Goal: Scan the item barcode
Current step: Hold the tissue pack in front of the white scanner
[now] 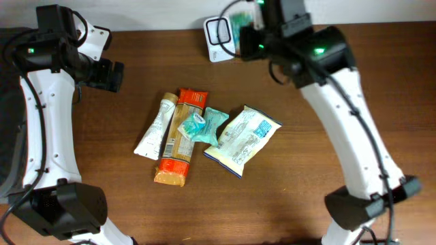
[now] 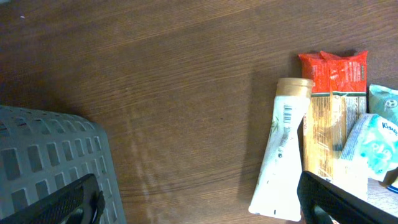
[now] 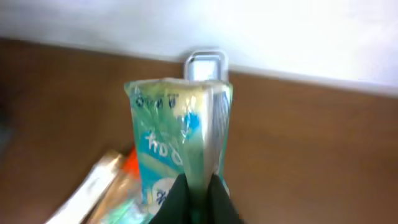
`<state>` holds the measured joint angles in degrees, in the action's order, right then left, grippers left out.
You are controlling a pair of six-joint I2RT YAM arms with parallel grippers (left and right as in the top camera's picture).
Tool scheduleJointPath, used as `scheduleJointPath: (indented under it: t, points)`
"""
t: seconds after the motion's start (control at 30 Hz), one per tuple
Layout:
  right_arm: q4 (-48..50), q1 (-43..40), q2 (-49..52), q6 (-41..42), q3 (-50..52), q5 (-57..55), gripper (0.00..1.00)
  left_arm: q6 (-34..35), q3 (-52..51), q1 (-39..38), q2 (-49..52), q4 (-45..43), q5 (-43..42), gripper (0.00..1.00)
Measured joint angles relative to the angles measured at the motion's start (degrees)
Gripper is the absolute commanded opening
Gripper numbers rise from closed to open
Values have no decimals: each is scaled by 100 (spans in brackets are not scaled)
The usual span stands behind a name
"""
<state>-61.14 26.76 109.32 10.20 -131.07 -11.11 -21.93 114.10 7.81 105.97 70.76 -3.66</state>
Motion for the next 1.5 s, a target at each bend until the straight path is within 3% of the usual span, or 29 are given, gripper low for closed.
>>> scheduleJointPath:
  t: [0.2,0.37,0.57,0.87,0.97,1.07,1.27,1.37,1.5]
  points:
    - [3014,308,1952,-2079,4,-2304,4,0,0,0,0,7,2,99]
    - [4594,306,3239,-3650,9,-2662,4,0,2,0,0,-2,0,99]
    - [4756,295,3641,-4227,9,-2653,4,0,0,0,0,0,0,99]
    - [4789,295,3641,-4297,9,-2653,4,0,0,0,0,0,0,99]
    - [4774,295,3639,-3980,9,-2649,4,0,0,0,0,0,0,99]
    - [4166,295,3499,-3383,11,-2363,4,0,2,0,0,2,0,99]
    - [1141,-175,1604,-1305,24,385,4,0,0,0,0,13,-2,99]
    - [-361,-1091,767,-846,-37,1600,4,0,0,0,0,17,-2,99]
    - [-1853,-2400,732,-627,-63,2129,4,0,0,0,0,11,0,99]
